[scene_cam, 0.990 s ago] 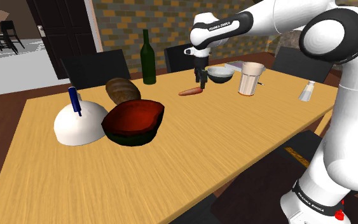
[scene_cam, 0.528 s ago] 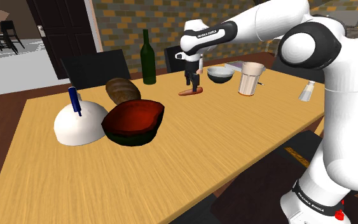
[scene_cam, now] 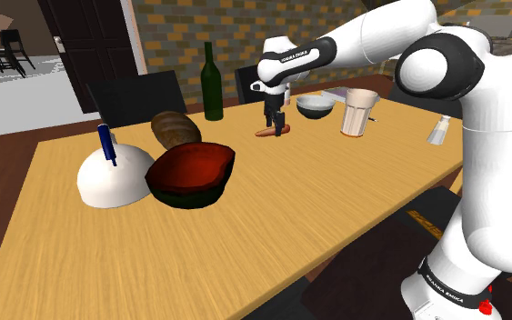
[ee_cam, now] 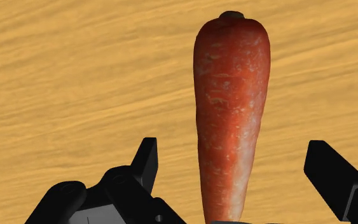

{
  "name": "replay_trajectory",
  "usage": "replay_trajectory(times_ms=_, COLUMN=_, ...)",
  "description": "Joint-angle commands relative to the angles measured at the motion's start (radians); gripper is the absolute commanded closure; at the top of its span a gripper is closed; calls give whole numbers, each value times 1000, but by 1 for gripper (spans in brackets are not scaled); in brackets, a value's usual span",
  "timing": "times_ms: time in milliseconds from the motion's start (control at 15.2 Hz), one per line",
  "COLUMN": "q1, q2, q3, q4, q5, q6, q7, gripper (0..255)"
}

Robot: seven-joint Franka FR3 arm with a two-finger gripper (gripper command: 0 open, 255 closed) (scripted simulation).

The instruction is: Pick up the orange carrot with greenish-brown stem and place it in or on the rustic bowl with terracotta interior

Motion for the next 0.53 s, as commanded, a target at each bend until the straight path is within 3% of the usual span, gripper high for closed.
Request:
replay_trajectory(times_ms=0, q1=0, q2=0, q3=0, q4=-1, q5=0, q6=1, q7=0, gripper=0)
replay_trajectory(times_ms=198, q1=0, q2=0, q3=0, q4=0, q5=0, q6=0, q7=0, gripper=0)
replay_trajectory(times_ms=264, q1=0, q2=0, q3=0, q4=0, q5=0, q6=0, q7=0, gripper=255)
replay_trajectory(times_ms=462, q1=0, q2=0, q3=0, q4=0, q5=0, q6=0, q7=0, gripper=255)
